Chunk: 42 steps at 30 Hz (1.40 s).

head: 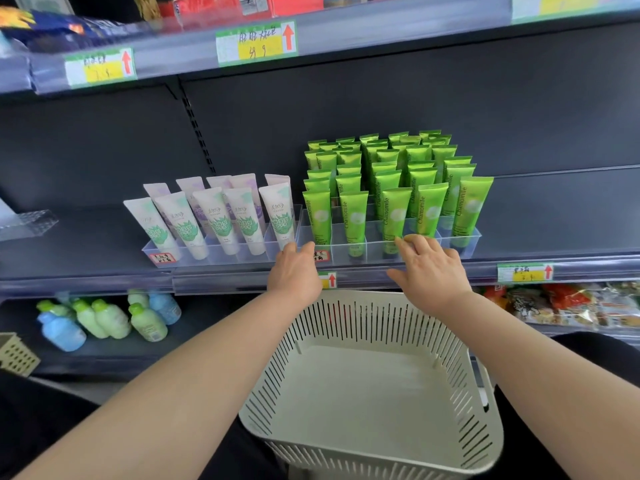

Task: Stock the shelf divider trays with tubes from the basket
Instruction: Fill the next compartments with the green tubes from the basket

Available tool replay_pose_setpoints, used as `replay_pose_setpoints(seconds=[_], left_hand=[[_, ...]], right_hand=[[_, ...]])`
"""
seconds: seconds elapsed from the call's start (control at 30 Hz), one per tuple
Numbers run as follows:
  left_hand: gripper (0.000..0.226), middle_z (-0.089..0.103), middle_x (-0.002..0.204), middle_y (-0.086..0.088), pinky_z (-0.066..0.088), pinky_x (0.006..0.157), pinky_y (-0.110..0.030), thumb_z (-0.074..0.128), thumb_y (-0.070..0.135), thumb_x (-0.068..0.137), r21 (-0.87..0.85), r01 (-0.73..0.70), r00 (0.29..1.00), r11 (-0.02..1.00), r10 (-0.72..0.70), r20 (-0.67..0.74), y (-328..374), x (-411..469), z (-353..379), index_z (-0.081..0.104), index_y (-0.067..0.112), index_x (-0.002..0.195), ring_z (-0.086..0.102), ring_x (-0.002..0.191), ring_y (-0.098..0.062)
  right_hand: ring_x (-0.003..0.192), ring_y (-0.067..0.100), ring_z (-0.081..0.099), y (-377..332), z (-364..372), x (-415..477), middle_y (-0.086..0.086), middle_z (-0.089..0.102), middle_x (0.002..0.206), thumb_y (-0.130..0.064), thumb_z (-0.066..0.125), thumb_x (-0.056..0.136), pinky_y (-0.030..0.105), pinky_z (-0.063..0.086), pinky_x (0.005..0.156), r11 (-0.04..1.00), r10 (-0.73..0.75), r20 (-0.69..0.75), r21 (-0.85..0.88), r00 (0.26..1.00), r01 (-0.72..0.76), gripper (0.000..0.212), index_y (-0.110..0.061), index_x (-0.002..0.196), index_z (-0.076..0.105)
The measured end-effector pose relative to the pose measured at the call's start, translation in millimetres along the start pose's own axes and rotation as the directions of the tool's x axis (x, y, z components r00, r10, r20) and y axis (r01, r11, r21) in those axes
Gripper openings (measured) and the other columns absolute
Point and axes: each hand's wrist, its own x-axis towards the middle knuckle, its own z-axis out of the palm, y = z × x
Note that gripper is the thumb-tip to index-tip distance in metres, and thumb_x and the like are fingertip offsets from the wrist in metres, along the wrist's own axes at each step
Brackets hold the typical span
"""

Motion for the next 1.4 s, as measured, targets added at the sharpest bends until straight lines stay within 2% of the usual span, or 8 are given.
replay_pose_setpoints(seconds=[0.2, 0.33, 0.67, 0.77, 0.87, 1.2, 1.33, 1.4], left_hand=[[0.064, 0.033, 0.138, -0.014, 0.05, 0.079, -0.038, 0.053, 0.006, 0.09, -0.012, 0.02, 1.0, 1.0, -0.019, 0.008, 10.7, -1.4, 6.0, 0.029, 0.021, 0.147, 0.054, 0.108, -0.032], [0.064, 0.032, 0.137, -0.014, 0.044, 0.07, -0.033, 0.054, 0.009, 0.091, 0.005, 0.037, 0.999, 0.999, -0.037, 0.0, 15.7, -1.7, 4.9, 0.029, 0.022, 0.148, 0.056, 0.101, -0.032], [0.068, 0.03, 0.136, -0.014, 0.045, 0.067, -0.034, 0.054, 0.002, 0.086, 0.018, -0.048, 0.998, 0.999, 0.047, 0.028, 37.0, -8.0, 7.7, 0.031, 0.028, 0.144, 0.052, 0.086, -0.029], [0.072, 0.026, 0.138, -0.015, 0.05, 0.072, -0.037, 0.055, 0.0, 0.085, 0.033, -0.057, 0.998, 0.998, 0.056, 0.027, 46.6, -10.3, 12.7, 0.028, 0.028, 0.145, 0.054, 0.097, -0.031], [0.074, 0.025, 0.14, -0.014, 0.046, 0.071, -0.034, 0.056, 0.0, 0.086, 0.042, -0.062, 0.998, 0.997, 0.061, 0.03, 56.3, -10.8, 15.3, 0.025, 0.028, 0.146, 0.053, 0.105, -0.031], [0.067, 0.028, 0.135, -0.014, 0.04, 0.065, -0.034, 0.053, 0.001, 0.086, 0.042, -0.106, 0.993, 0.993, 0.104, 0.059, 81.4, -4.3, 16.0, 0.03, 0.027, 0.143, 0.043, 0.083, -0.026], [0.07, 0.025, 0.138, -0.013, 0.04, 0.064, -0.034, 0.052, -0.002, 0.085, 0.02, -0.111, 0.993, 0.994, 0.11, 0.042, 90.2, -6.6, 24.2, 0.029, 0.028, 0.143, 0.045, 0.082, -0.026], [0.073, 0.018, 0.145, -0.013, 0.041, 0.067, -0.033, 0.052, -0.004, 0.084, 0.029, -0.125, 0.992, 0.992, 0.124, 0.031, 90.9, -6.8, 27.0, 0.027, 0.028, 0.144, 0.049, 0.095, -0.029]], right_hand=[[0.134, 0.02, 0.028, 2.0, 3.2, -0.9, -0.003, 0.034, 0.145, -0.056, 0.035, 0.094, 0.042, 0.036, 0.099, 1.0, -0.009, -0.018, 0.007, 1.0, 0.01, 0.065, -0.021, 0.148, 0.025], [0.133, 0.02, 0.029, 4.8, 3.9, -0.4, -0.002, 0.035, 0.144, -0.057, 0.034, 0.094, 0.042, 0.037, 0.099, 1.0, -0.021, -0.024, 0.001, 0.999, 0.021, 0.065, -0.02, 0.147, 0.026], [0.132, 0.022, 0.031, 26.7, 2.0, -8.7, 0.0, 0.035, 0.143, -0.055, 0.038, 0.093, 0.042, 0.04, 0.097, 1.0, 0.006, -0.033, -0.025, 0.999, -0.007, 0.065, -0.019, 0.146, 0.027], [0.133, 0.021, 0.03, 37.7, 0.0, -11.8, 0.0, 0.034, 0.144, -0.055, 0.037, 0.094, 0.042, 0.039, 0.097, 0.999, 0.015, -0.033, -0.033, 0.999, -0.016, 0.064, -0.019, 0.146, 0.027], [0.133, 0.021, 0.03, 46.6, -1.9, -13.6, -0.001, 0.034, 0.144, -0.055, 0.038, 0.094, 0.042, 0.039, 0.097, 0.999, 0.024, -0.03, -0.029, 0.999, -0.025, 0.064, -0.02, 0.147, 0.027], [0.13, 0.022, 0.033, 70.7, -2.8, -16.0, 0.0, 0.038, 0.141, -0.055, 0.04, 0.093, 0.043, 0.041, 0.094, 0.997, 0.068, -0.043, -0.031, 0.997, -0.069, 0.064, -0.019, 0.145, 0.031], [0.129, 0.022, 0.035, 82.4, -2.8, -18.3, 0.0, 0.039, 0.14, -0.055, 0.042, 0.092, 0.043, 0.042, 0.092, 0.996, 0.083, -0.049, -0.029, 0.995, -0.084, 0.064, -0.019, 0.144, 0.032], [0.127, 0.023, 0.036, 87.2, -3.1, -18.9, 0.0, 0.04, 0.138, -0.055, 0.043, 0.092, 0.043, 0.042, 0.09, 0.995, 0.091, -0.053, -0.028, 0.994, -0.092, 0.063, -0.019, 0.143, 0.033]])
